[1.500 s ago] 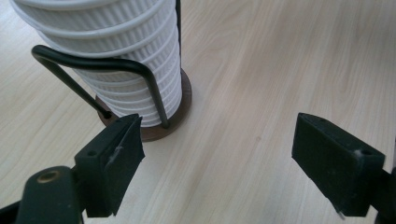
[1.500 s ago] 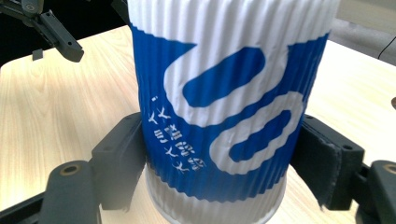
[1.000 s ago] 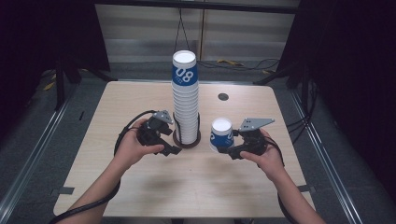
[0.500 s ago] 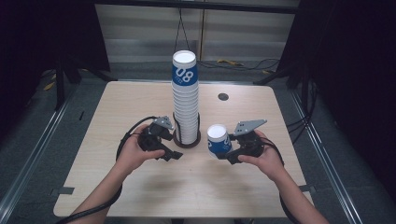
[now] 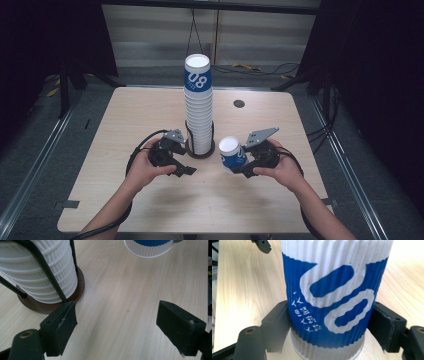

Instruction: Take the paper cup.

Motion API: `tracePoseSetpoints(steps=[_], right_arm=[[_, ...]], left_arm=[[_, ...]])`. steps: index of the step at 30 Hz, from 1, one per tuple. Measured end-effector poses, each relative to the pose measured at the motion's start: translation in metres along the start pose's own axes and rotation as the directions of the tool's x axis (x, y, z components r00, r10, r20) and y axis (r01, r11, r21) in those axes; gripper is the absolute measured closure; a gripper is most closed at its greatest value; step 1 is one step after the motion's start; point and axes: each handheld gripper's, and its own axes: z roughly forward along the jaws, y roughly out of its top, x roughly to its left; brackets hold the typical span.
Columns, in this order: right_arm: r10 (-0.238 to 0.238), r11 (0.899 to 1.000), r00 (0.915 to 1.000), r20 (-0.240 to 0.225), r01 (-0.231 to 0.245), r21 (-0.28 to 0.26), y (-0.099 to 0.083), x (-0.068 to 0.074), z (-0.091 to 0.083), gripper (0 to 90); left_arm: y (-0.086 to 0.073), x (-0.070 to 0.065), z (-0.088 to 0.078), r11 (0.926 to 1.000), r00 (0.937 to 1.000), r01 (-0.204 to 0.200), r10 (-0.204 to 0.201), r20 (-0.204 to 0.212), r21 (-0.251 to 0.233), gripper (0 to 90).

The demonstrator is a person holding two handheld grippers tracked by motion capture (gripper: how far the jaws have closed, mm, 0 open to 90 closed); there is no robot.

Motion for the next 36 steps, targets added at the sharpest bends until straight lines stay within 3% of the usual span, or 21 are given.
tracePoseSetpoints(steps=[12,16,21,27,36], right_arm=[[-0.028,0.998,0.9995,-0.017,0.029,0.053,0.004,0.001,0.007,23.4],[-0.040,0.996,0.9989,-0.022,0.042,0.082,0.005,0.001,0.009,23.4],[-0.057,0.992,0.9979,-0.030,0.060,0.107,0.008,0.001,0.011,23.4],[-0.058,0.990,0.9976,-0.036,0.062,0.123,0.009,-0.001,0.014,23.4],[-0.094,0.978,0.9945,-0.046,0.101,0.182,0.015,0.000,0.020,23.4]], left_arm=[[-0.010,-0.002,0.005,1.0000,1.0000,-0.003,0.003,0.006,-0.008,16.2],[-0.012,-0.004,0.006,0.9993,0.9999,0.013,-0.012,0.006,-0.035,16.2],[-0.009,-0.009,0.007,0.9991,0.9997,-0.022,0.022,0.004,-0.036,16.1],[-0.010,-0.008,0.008,0.9988,0.9995,-0.031,0.031,0.001,-0.036,16.1],[-0.015,-0.009,0.010,0.9990,0.9994,-0.034,0.034,0.001,-0.028,16.1]])
